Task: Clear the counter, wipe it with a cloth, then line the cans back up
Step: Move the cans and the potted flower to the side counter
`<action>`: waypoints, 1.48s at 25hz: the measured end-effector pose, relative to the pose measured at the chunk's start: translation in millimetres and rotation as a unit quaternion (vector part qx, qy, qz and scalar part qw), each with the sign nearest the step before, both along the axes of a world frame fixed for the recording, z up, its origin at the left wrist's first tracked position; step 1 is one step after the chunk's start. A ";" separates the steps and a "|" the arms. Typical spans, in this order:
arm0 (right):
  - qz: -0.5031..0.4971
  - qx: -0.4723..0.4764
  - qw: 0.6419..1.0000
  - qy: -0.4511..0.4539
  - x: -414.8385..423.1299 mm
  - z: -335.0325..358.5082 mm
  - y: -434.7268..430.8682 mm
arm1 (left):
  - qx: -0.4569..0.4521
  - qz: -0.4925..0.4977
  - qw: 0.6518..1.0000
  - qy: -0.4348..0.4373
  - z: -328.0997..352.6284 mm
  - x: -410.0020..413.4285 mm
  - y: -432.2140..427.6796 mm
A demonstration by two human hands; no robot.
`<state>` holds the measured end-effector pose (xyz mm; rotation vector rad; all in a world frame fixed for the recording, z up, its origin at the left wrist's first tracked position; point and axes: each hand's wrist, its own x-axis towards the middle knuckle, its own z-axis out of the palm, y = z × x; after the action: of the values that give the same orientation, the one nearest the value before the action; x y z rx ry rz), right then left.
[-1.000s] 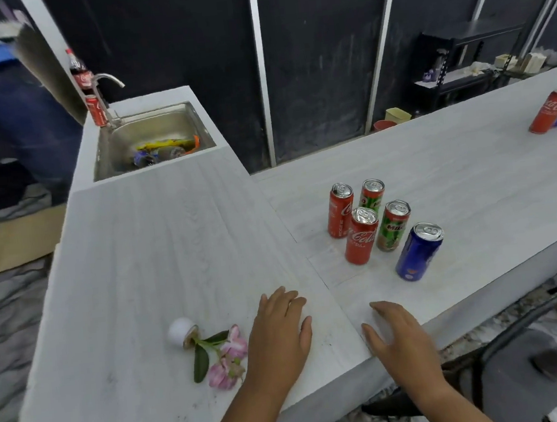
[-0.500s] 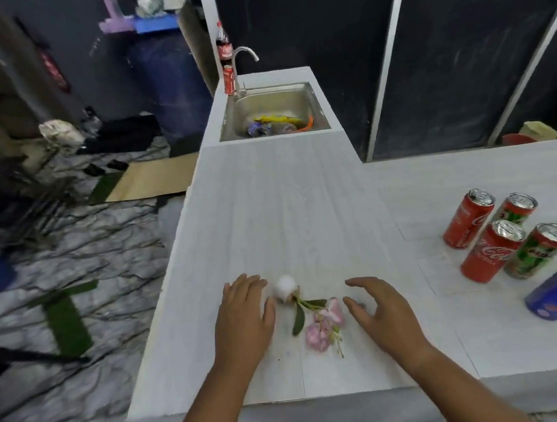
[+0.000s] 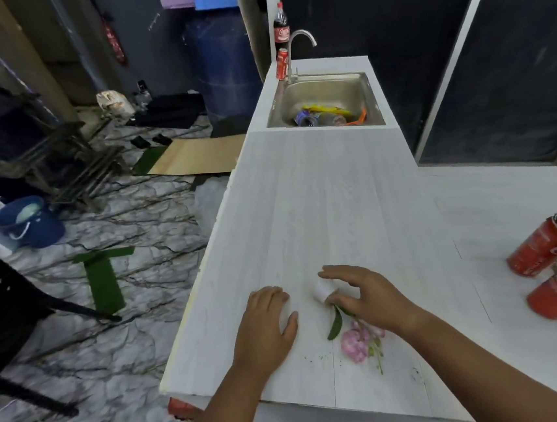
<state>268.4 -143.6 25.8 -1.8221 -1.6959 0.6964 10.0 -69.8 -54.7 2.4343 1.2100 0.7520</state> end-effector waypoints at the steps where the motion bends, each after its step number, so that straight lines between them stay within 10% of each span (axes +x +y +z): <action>1: 0.018 -0.015 1.000 0.002 0.6 0.6 7.6 | -0.001 0.002 1.000 0.001 -0.8 0.1 0.6; 17: -0.175 0.039 0.984 0.002 44.6 -18.8 -12.5 | 0.006 -0.003 1.000 -0.022 -4.8 -0.6 0.6; 26: -0.343 -0.016 0.845 0.411 61.7 -19.9 -33.9 | -0.006 -0.003 1.000 -0.024 -3.7 -0.3 -0.8; 37: -0.313 -0.009 0.802 0.508 59.7 -29.1 -40.6 | -0.014 0.003 1.000 -0.025 0.7 0.0 -2.7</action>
<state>328.1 -184.2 -3.3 -1.4107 -0.3499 1.0872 10.0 -72.5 -54.0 2.3759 1.2008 0.7874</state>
